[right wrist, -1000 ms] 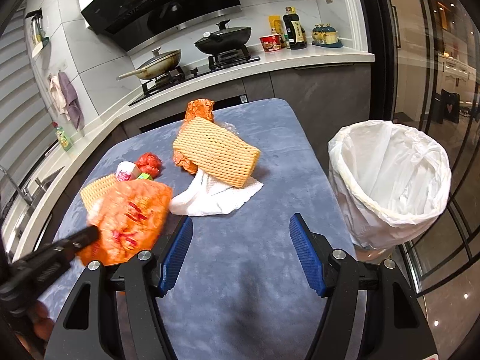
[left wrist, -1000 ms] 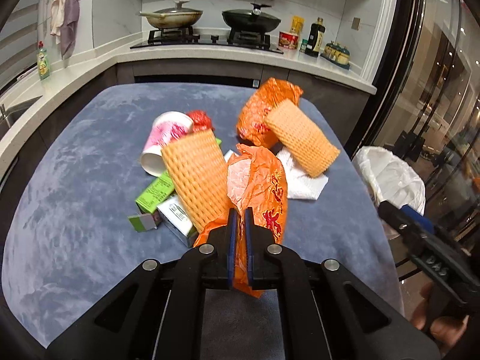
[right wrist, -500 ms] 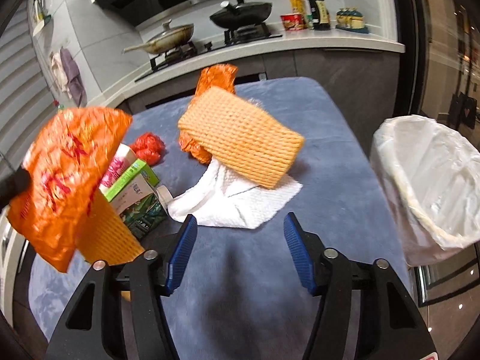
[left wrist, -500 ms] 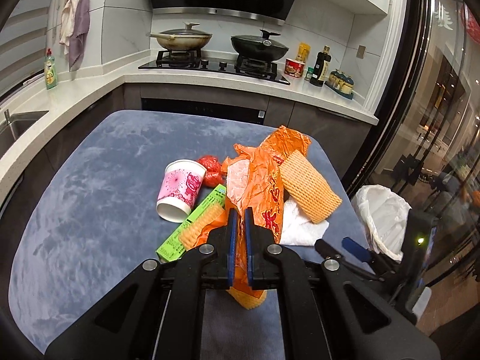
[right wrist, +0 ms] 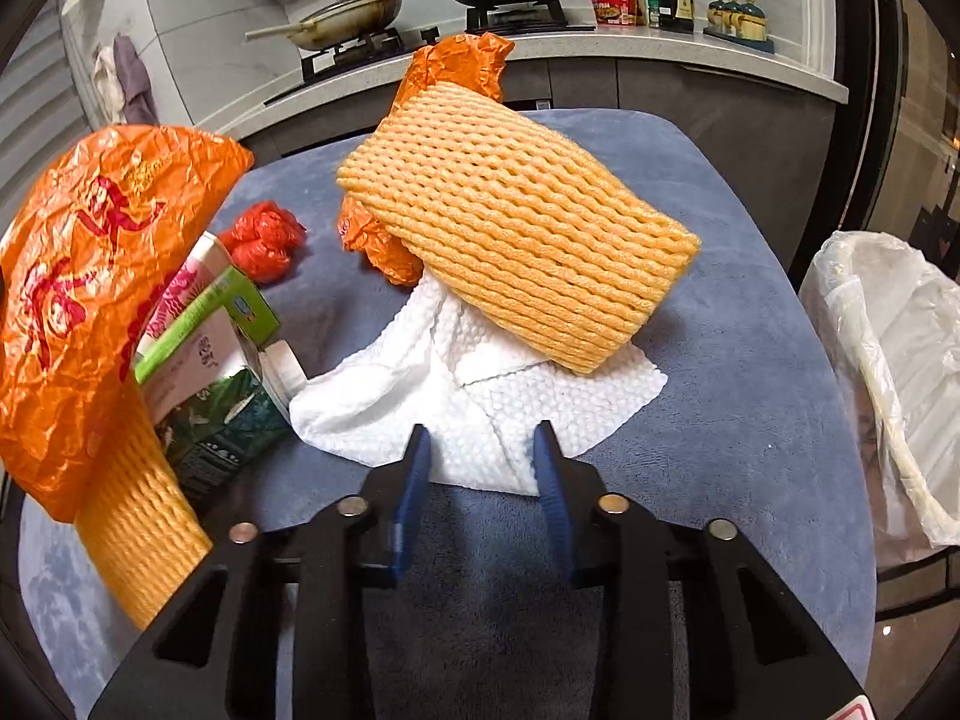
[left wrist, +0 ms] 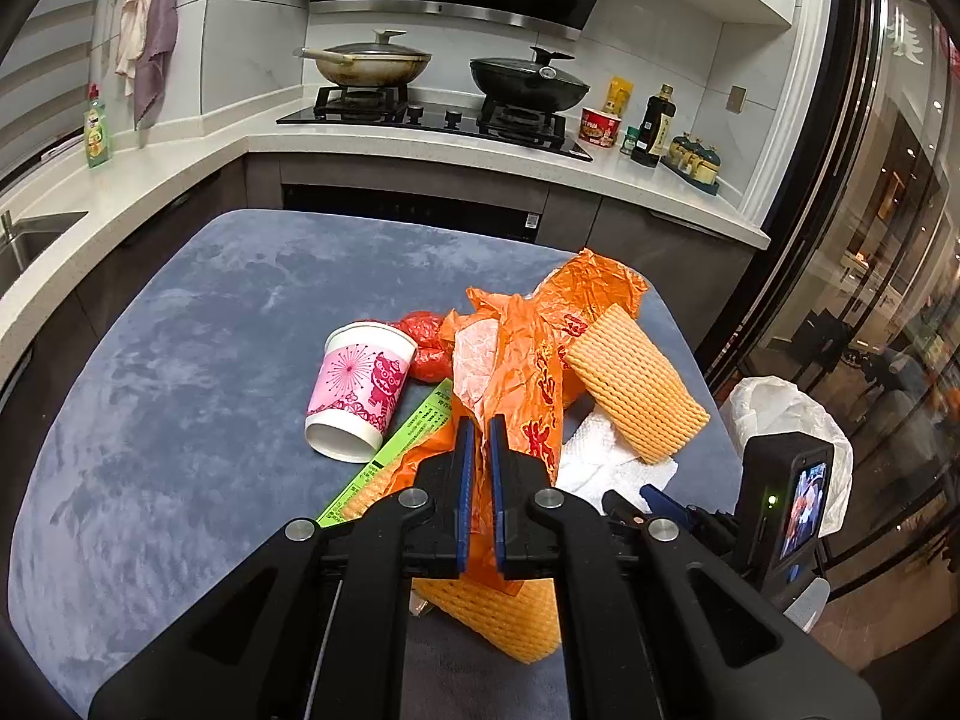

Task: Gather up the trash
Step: 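Grasp the orange plastic bag with the left tool while the right tool grasps paper towel, then lift both held items and carry them over the white bin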

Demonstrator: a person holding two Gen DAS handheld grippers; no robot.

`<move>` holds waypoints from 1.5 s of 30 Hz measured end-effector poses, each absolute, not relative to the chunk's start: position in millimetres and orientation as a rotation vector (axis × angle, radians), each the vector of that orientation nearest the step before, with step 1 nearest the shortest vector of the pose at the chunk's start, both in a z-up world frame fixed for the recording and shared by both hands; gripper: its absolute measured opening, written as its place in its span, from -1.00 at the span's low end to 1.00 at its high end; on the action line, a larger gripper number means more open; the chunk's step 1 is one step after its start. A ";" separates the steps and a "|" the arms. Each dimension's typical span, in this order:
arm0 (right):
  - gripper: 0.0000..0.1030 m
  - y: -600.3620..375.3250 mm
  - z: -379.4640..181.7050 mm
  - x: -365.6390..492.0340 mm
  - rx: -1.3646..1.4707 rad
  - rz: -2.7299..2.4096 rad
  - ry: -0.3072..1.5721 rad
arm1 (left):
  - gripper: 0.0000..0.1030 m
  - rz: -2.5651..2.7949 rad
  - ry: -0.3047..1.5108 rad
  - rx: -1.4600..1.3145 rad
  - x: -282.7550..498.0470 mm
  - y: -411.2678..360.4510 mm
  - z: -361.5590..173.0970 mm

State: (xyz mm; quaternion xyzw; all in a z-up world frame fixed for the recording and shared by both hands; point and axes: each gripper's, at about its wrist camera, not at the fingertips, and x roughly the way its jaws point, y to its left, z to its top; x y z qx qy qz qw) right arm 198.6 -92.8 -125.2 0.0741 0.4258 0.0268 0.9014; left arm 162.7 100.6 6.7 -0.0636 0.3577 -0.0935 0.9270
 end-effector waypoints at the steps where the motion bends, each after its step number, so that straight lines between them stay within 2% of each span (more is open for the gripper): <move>1: -0.84 -92.2 -125.0 197.0 0.151 0.062 0.881 | -0.91 -0.192 0.734 -0.133 162.8 100.5 7.0; 2: -0.94 -92.1 -124.1 195.7 0.157 0.073 0.884 | -0.91 -0.192 0.733 -0.133 162.4 100.4 7.7; 8: -0.94 -96.6 -99.9 176.0 0.199 0.104 0.831 | -0.91 -0.196 0.709 -0.129 154.0 97.4 19.4; 27: -0.94 -128.6 29.2 91.7 0.262 0.130 0.551 | -0.91 -0.268 0.601 -0.116 96.5 72.0 72.0; 45: -0.94 -211.4 70.7 44.1 0.290 -0.050 0.429 | -0.91 -0.389 0.589 -0.055 77.8 7.2 81.6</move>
